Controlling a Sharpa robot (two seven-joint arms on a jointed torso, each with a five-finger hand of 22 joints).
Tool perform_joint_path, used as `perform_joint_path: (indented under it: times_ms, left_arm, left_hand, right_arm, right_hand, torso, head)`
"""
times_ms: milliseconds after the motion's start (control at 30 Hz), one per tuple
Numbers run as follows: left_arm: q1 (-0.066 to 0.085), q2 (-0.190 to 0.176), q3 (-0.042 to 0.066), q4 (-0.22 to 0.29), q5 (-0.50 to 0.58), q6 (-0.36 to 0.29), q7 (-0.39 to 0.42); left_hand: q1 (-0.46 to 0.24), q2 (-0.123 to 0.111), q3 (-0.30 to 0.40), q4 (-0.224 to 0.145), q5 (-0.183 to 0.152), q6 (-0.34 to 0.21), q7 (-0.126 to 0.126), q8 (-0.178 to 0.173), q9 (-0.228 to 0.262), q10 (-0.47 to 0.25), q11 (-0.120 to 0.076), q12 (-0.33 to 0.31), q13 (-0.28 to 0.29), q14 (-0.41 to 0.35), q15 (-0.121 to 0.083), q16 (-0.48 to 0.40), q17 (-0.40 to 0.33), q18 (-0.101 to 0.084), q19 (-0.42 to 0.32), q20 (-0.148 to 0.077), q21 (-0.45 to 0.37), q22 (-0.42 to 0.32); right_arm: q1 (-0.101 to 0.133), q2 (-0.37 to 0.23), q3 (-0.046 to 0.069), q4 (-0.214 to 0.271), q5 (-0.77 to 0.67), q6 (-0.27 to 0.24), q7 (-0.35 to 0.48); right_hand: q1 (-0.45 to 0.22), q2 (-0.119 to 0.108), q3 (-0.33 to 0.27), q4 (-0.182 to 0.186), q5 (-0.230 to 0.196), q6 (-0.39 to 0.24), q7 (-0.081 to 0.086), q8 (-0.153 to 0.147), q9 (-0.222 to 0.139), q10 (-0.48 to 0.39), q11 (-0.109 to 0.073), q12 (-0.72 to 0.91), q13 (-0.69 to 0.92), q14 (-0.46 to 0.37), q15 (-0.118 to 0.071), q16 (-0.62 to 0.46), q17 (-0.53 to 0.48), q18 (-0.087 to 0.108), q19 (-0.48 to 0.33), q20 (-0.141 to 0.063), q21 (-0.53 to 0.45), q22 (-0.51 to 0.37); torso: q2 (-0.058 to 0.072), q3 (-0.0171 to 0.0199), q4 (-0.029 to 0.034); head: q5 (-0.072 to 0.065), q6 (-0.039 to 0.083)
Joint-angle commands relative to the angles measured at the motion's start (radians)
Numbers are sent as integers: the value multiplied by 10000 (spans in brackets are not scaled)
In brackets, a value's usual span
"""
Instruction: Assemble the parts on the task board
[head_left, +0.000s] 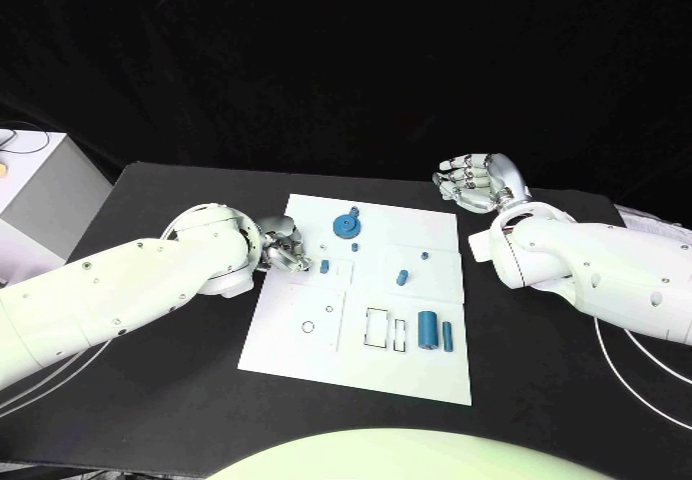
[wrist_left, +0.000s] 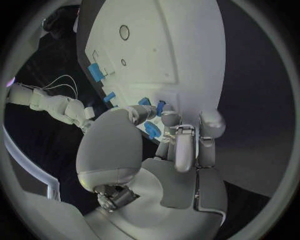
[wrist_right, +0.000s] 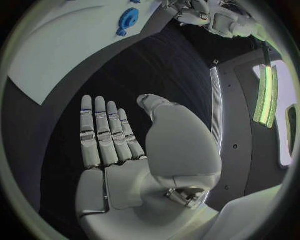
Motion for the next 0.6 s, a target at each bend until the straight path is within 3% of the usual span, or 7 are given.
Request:
perform_joint_path:
  times_ms: [33, 167, 233, 600]
  left_arm:
    - [-109, 96, -96, -33, 77, 270, 0]
    - [-109, 105, -99, -60, 100, 300, -8]
    - [-109, 102, -100, -63, 105, 334, -12]
    - [-122, 9, -101, -3, 173, 486, -48]
  left_hand:
    - [-176, -27, 1687, -1702, -15, 22, -17, -25, -13, 49, -48, 6, 0, 760, -35, 26, 1845, -31, 23, 12, 39, -28]
    - [-562, -221, 1327, -1456, -46, 2, -107, -31, -42, 59, -95, -40, -76, 727, -56, -13, 1757, -16, -25, 9, -28, -103]
    - [-876, -337, 788, -1117, -56, 107, -180, -82, -143, 30, -151, -41, -104, 704, -88, -43, 1696, -3, -57, -27, -104, -184]
    - [-1053, -455, -309, -541, -22, 167, -141, -204, -339, -172, -112, -77, -209, 633, -83, -128, 1522, 13, -110, -28, -251, -361]
  right_arm:
    - [-10, 4, 2, 2, -33, 152, 63]
    - [-21, 6, 1, -3, -31, 159, 60]
    - [-24, 4, 1, -4, -30, 162, 56]
    - [-36, -24, 1, 11, -29, 182, 35]
  right_hand:
    - [-11, 53, -10, -19, 34, 23, 568, -57, -13, 44, 34, -56, -9, 9, 35, -43, -9, 134, -46, 29, -22, -8]
    - [-24, 55, -16, -14, 38, 23, 570, -65, -18, 45, 36, -64, -29, 10, 38, -58, -31, 134, -48, 31, -22, -34]
    - [-24, 55, -16, -14, 38, 23, 570, -65, -18, 45, 36, -64, -29, 10, 38, -58, -31, 134, -48, 31, -22, -34]
    - [-36, 50, -36, -32, 45, -3, 590, -114, -44, 17, 57, -115, -125, -17, 62, -140, -136, 129, -84, 50, -28, -152]
  torso:
    - [5, 3, 8]
    - [2, 8, 2]
    - [2, 8, 1]
    - [2, -1, -3]
  head:
    - [-11, -3]
    - [-9, -10]
    - [-12, -18]
    - [-38, -1]
